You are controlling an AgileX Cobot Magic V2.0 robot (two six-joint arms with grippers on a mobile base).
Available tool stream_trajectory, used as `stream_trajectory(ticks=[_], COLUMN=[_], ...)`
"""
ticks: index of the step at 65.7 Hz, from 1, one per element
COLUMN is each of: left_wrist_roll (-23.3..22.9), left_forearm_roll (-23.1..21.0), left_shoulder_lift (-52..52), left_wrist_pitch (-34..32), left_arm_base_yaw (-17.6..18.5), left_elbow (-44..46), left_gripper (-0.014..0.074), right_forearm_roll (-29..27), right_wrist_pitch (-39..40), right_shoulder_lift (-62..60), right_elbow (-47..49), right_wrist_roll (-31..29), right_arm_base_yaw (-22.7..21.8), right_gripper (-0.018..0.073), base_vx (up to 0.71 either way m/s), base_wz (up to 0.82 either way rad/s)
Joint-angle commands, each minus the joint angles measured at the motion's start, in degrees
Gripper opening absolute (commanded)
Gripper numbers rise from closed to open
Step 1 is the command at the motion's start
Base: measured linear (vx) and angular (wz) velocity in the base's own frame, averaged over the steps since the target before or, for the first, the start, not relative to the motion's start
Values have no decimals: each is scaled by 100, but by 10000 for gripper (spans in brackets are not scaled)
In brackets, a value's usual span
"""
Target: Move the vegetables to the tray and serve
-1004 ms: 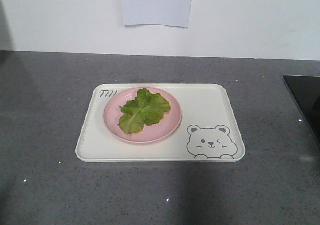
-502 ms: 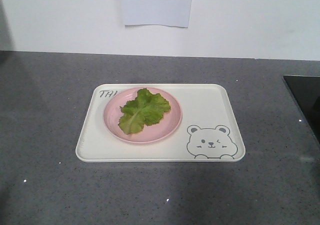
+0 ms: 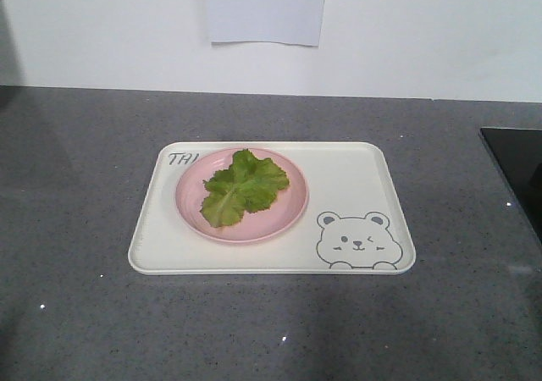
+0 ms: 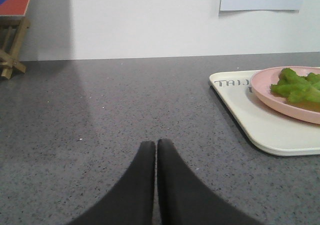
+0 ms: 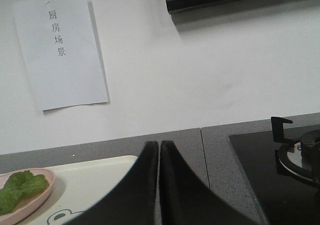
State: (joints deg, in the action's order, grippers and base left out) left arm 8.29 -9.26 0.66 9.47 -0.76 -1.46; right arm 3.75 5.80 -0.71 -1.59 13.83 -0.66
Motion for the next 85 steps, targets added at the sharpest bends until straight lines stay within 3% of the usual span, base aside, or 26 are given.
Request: stream_trajectory(ticks=[1, 85], left_wrist_roll=[-50, -50], left_forearm_roll=[-10, -10], left_shoulder_lift=[72, 72], left_wrist_pitch=[-406, -406], left_arm_base_yaw=[-6, -6], left_elbow=[-125, -125], left_gripper=[-6, -6], right_forearm_roll=[24, 65], right_wrist_pitch=[367, 368], right_shoulder_lift=[-31, -31], right_elbow=[-96, -96], right_wrist_roll=[-24, -68], right_arm_base_yaw=[-1, -1], right_gripper=[-3, -3], base_vx=[0, 0], base_wz=[0, 0])
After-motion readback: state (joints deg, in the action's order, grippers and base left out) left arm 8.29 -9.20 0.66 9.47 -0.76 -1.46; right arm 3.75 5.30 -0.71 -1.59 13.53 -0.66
